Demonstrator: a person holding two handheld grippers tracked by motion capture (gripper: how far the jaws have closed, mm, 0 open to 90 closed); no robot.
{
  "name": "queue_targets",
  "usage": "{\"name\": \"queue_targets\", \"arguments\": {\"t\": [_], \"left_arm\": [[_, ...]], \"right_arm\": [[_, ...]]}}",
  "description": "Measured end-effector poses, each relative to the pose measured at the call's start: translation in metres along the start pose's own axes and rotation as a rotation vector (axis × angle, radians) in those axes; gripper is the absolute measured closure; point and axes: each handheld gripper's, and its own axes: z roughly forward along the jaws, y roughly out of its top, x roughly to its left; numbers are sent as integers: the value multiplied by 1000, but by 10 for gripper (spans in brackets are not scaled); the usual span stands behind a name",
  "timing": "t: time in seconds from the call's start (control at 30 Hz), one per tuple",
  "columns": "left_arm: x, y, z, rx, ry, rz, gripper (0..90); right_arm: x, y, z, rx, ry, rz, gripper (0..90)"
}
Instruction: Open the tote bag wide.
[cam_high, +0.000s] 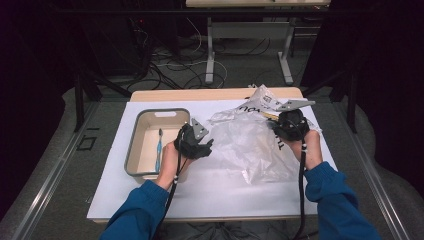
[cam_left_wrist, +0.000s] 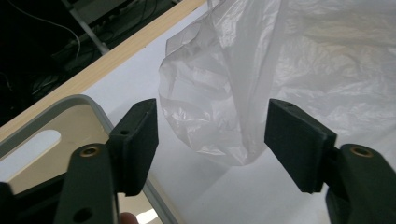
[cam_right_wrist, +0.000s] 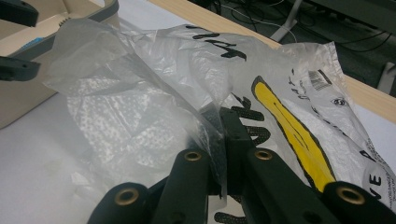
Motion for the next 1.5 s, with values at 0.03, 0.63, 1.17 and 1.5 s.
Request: {"name": "queue_targets", "arguments": {"t": [0.03, 0.63, 1.17, 1.5], "left_arm": [[0, 0, -3, -2, -6, -6, 306], [26, -18, -34, 31, 14, -95, 188], [39, -27, -41, 52, 38, -138, 106], [48, -33, -42, 91, 43, -170, 53]], "right_arm": [[0, 0, 0, 0, 1, 0, 900], [-1, 1, -3, -7, -4, 0, 900], [1, 1, -3, -2, 2, -8, 900], [2, 1, -3, -2, 4, 0, 900]]}}
